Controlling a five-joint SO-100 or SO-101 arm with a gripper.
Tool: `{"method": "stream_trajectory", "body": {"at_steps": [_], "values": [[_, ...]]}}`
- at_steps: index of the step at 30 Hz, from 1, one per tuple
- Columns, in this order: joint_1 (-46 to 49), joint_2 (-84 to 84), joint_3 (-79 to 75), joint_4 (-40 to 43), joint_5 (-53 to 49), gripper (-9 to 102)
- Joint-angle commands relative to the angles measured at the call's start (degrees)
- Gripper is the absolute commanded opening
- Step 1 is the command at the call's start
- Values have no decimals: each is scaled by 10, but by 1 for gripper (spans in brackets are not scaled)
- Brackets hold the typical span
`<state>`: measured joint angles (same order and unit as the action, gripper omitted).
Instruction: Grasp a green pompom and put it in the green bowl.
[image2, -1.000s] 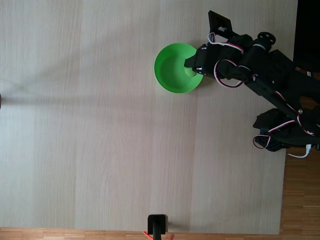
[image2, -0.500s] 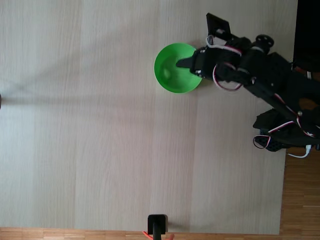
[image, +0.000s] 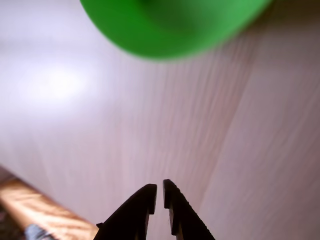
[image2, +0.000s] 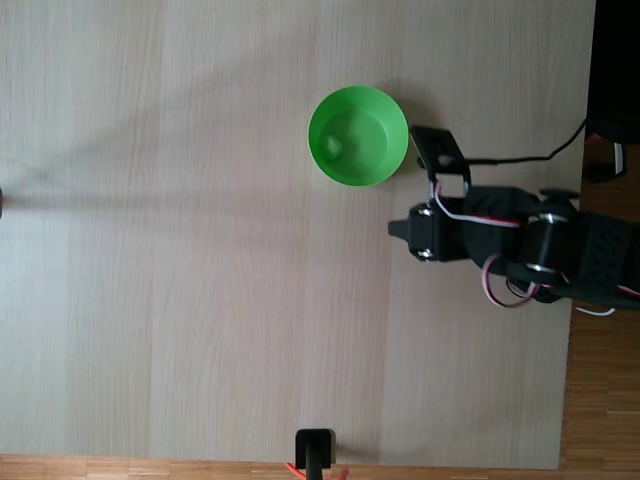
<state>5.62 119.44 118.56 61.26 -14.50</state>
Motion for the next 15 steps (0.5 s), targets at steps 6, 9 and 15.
{"method": "stream_trajectory", "body": {"at_steps": [6, 9, 15], "values": [[-108, 190, 258, -103, 37, 0], [-135, 248, 334, -131, 38, 0], [-128, 351, 417, -142, 38, 0]]}}
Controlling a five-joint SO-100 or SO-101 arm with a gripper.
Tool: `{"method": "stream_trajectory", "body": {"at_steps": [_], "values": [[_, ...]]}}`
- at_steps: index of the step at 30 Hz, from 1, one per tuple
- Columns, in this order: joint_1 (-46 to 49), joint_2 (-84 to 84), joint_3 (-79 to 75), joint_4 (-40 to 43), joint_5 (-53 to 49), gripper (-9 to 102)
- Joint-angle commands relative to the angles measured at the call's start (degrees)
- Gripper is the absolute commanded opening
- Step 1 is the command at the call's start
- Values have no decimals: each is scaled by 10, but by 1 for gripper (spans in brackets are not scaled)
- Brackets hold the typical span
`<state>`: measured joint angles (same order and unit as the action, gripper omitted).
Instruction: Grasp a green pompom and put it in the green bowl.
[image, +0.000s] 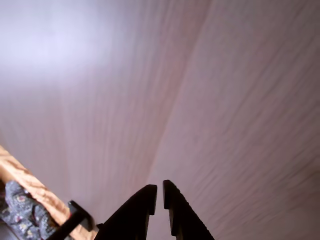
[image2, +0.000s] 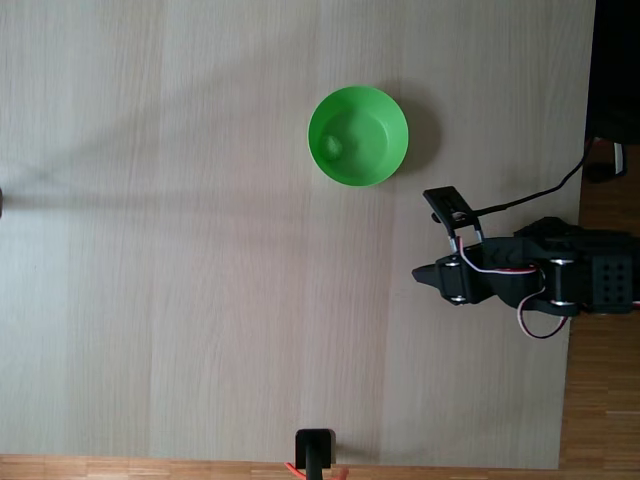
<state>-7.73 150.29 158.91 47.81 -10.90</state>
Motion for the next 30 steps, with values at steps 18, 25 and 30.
{"method": "stream_trajectory", "body": {"at_steps": [18, 25, 30], "values": [[19, 221, 70, 86, 2, 0], [19, 297, 74, 135, 0, 0], [23, 323, 76, 142, -4, 0]]}}
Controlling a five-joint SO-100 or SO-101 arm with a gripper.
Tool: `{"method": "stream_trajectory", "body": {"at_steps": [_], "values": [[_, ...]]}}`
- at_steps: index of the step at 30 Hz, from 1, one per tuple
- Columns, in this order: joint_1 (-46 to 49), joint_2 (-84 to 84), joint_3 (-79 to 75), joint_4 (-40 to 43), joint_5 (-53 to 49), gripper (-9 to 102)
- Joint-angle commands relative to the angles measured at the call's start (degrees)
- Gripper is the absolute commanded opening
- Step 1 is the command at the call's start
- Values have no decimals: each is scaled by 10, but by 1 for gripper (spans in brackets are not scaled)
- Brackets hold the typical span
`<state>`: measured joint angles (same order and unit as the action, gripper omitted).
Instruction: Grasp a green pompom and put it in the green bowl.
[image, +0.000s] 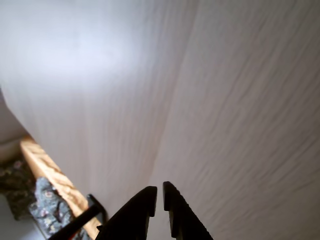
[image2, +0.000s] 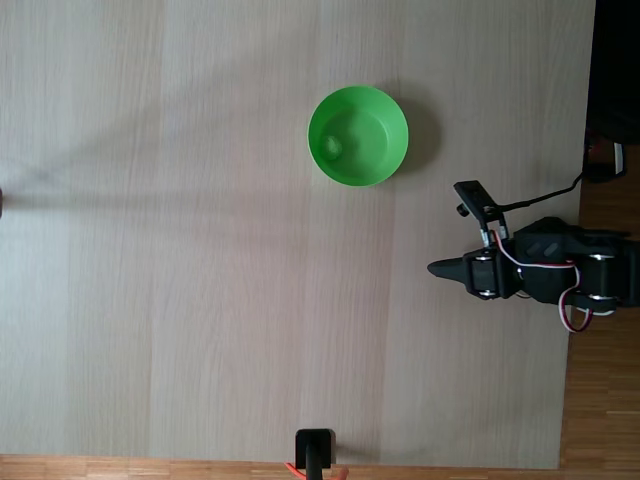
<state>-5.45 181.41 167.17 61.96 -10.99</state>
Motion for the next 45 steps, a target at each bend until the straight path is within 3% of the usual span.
{"method": "stream_trajectory", "body": {"at_steps": [1, 13, 45], "values": [[3, 17, -6, 2, -4, 0], [-2, 103, 9, 36, -2, 0], [4, 106, 9, 47, 3, 0]]}}
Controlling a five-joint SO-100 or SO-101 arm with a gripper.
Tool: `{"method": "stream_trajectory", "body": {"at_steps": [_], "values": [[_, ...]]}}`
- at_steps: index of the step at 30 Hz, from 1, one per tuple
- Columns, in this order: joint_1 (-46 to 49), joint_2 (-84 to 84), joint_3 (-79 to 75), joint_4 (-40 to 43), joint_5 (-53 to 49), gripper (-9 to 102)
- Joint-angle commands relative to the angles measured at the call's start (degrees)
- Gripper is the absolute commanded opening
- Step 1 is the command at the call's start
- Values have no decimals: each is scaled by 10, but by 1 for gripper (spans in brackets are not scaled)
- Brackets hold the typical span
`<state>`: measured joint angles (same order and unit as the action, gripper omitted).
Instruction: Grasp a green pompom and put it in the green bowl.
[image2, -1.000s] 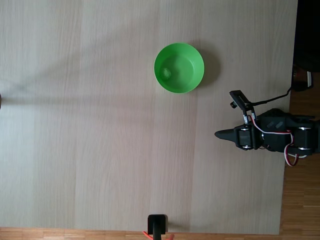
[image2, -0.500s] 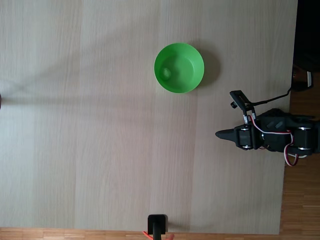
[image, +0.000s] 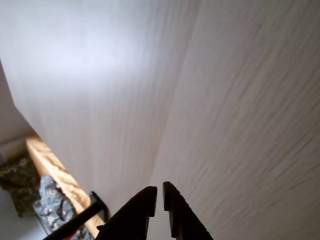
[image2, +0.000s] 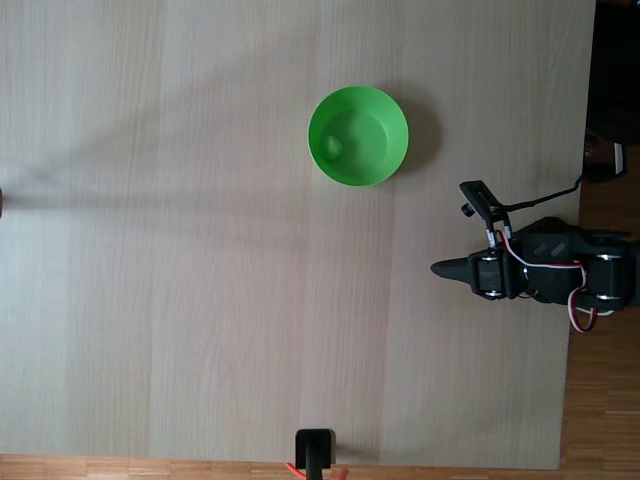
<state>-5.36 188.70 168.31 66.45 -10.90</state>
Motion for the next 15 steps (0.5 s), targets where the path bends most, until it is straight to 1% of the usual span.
{"method": "stream_trajectory", "body": {"at_steps": [1, 15], "values": [[3, 33, -2, 3, 2, 0], [-4, 33, 18, 0, 2, 0]]}}
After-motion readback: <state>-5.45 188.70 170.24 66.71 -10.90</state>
